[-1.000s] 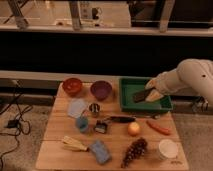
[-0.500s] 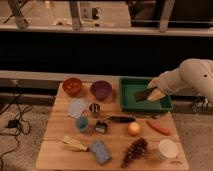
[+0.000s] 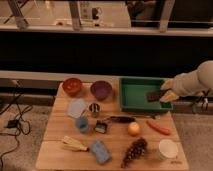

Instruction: Place eraser in paper cup

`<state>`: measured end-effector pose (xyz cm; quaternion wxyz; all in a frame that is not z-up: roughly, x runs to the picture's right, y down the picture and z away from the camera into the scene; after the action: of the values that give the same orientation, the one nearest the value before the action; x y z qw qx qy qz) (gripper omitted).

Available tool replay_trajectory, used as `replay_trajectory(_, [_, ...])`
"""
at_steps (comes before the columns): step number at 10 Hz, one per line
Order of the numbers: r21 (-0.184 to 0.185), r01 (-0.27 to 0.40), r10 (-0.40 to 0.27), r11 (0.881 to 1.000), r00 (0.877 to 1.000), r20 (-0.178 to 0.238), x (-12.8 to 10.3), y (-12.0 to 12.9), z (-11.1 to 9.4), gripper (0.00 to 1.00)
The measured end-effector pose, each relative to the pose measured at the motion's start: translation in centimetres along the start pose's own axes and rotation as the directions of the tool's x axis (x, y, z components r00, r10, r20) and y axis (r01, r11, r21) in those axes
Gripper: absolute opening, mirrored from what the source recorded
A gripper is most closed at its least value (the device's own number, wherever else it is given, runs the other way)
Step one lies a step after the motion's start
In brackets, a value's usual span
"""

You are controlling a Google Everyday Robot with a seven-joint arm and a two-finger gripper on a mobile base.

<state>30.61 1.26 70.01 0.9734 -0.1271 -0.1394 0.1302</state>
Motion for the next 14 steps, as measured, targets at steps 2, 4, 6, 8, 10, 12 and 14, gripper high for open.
replay_trajectory(2, [0.008,-0.008,0.008,1.000,1.000,-0.009,0.8,1.5,-0.5,0.02])
replay_trajectory(4, [0.037,0.001,0.000,0.999,1.000,-0.016,1.5,4.0,-2.3,0.02])
replay_trajectory(6, [0.050,0.021,-0.020,0.999,0.999,-0.032,2.7,5.7,-4.0,0.02])
replay_trajectory(8, [0.049,0.038,-0.035,0.998,0.998,-0.056,4.4,7.3,-5.3,0.02])
replay_trajectory(10, [0.041,0.044,-0.041,0.998,0.997,-0.069,5.3,8.5,-6.0,0.02])
replay_trajectory(12, [0.040,0.048,-0.045,0.998,0.997,-0.067,5.1,8.4,-5.9,0.02])
replay_trajectory(14, [0.041,0.047,-0.044,0.998,0.997,-0.069,5.1,8.4,-5.9,0.02])
